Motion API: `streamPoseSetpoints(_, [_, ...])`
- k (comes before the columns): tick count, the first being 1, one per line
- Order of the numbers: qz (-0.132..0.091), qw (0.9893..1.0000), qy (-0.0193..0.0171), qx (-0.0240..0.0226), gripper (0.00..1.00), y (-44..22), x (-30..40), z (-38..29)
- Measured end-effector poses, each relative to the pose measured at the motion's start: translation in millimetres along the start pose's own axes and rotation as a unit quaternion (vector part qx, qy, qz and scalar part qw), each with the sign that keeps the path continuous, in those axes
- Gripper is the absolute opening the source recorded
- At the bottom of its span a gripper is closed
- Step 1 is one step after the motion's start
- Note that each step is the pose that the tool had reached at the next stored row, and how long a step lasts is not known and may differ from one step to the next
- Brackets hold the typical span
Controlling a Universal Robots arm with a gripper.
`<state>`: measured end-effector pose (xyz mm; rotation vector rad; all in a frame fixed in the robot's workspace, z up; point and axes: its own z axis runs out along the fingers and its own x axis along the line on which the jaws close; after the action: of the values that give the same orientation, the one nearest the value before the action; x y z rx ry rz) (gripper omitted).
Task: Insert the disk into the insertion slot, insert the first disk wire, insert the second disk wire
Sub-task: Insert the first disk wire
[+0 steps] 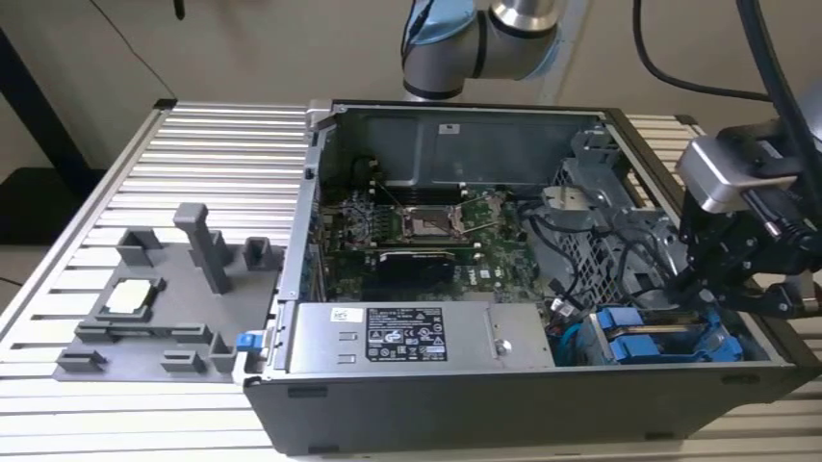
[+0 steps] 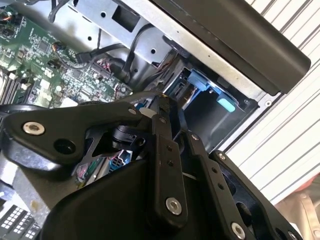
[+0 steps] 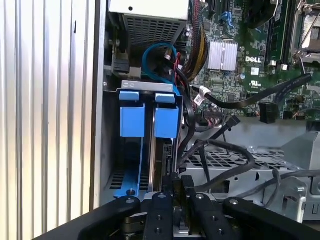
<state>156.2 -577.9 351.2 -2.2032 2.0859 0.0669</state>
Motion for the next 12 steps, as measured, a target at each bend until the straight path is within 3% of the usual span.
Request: streamPoseSetpoints(12, [0.009,1.0000,0.0011,0.0009,0.19,-2.9,2.1,7.2])
